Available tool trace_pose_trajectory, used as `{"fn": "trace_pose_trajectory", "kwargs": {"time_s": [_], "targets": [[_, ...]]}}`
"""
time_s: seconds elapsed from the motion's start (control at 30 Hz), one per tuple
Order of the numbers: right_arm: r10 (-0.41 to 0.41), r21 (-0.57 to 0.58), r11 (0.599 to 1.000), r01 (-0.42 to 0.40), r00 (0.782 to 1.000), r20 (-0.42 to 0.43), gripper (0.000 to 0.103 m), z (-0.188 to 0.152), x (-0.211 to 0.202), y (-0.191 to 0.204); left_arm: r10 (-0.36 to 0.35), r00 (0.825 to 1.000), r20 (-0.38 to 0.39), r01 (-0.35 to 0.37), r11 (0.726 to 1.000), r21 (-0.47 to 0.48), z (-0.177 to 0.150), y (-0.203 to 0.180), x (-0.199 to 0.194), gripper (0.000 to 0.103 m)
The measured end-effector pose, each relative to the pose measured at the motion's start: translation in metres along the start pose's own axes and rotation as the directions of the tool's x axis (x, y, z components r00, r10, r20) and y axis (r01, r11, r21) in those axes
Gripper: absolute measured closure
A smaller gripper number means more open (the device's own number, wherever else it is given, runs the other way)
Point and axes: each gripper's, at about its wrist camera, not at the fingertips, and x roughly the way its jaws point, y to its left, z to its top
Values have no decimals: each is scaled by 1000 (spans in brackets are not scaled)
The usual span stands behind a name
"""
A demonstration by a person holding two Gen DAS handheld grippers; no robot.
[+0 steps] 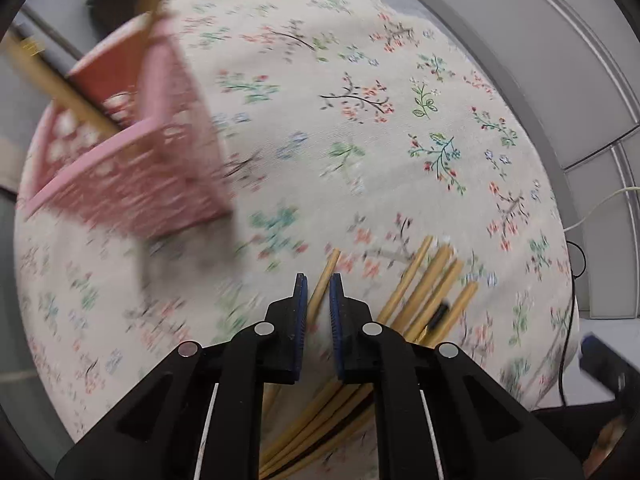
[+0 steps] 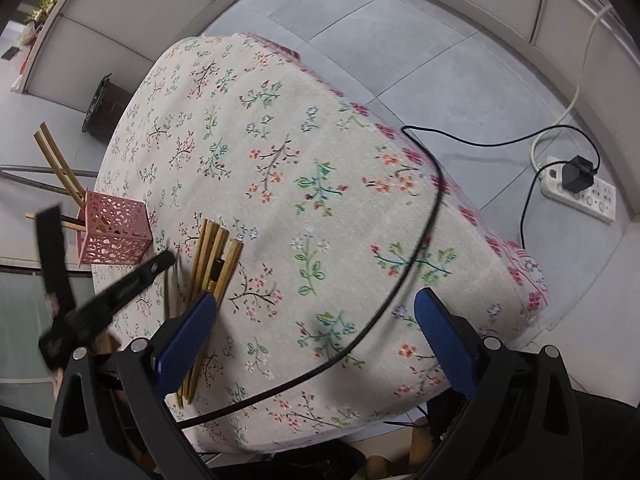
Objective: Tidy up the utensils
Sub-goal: 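Grasp a wooden chopstick from the bundle with the left tool and lift it, then grasp a wooden chopstick with the right tool while the left tool holds its chopstick upright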
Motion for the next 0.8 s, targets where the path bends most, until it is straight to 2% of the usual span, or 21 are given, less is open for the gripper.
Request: {"fn": "trace_pose_trajectory", "kwargs": {"time_s": [0.07,0.17,0.27,0.33,0.43,0.5,0.6,0.8], "targets": [[11,-4,1000,-11,1000,-14,9,1,5,9,9,999,36,-9,1000,-3,-13,7,-18,94],[12,-8,1000,-12,999,-41,19,4,14,22,3,995,99,-2,1000,-11,-30,16,-48,98],[-1,-16,1000,0,996,-84,34,5,30,35,-6,987,163,10,1000,-20,-42,18,-75,98],[-14,-15,1000,12,995,-98,50,5,41,42,-10,981,194,15,999,-29,-47,14,-90,98],[-23,1,1000,23,992,-121,63,9,56,50,-21,975,223,28,999,-28,-51,20,-103,98],[-17,19,1000,20,991,-133,68,10,64,56,-23,971,239,30,999,-23,-56,19,-109,98],[-26,23,999,30,991,-130,69,8,69,63,-31,966,255,39,999,-27,-61,25,-113,98],[-91,39,995,95,992,-85,81,11,77,72,-39,961,274,52,998,-41,-66,41,-124,98]]}}
